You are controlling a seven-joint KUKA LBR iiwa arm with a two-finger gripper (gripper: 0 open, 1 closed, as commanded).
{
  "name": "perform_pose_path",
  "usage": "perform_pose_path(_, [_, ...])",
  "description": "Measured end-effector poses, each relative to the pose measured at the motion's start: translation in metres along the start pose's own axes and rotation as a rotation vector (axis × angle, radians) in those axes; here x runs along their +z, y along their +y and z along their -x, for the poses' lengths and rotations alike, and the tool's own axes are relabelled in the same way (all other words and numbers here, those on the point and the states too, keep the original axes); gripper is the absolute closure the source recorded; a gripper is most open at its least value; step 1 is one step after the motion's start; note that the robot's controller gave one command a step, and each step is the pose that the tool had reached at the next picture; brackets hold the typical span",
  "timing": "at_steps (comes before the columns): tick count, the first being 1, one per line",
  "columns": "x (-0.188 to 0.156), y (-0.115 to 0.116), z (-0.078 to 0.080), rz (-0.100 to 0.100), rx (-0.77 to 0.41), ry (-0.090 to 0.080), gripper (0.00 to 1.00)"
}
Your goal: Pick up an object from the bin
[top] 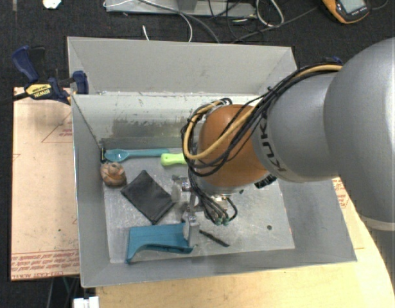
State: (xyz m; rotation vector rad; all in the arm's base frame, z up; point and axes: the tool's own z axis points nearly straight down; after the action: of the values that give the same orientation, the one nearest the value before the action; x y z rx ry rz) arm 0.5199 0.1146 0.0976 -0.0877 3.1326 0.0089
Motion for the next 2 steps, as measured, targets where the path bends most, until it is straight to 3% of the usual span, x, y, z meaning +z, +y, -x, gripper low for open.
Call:
perform_pose_path(1, [0.0113,-0.0008,0.0011,0.007,-0.033,0.013,0.00])
perform_pose_path(2, [0.0159,-0.0073,-0.0009,0.004,0.125,0.016,0.00])
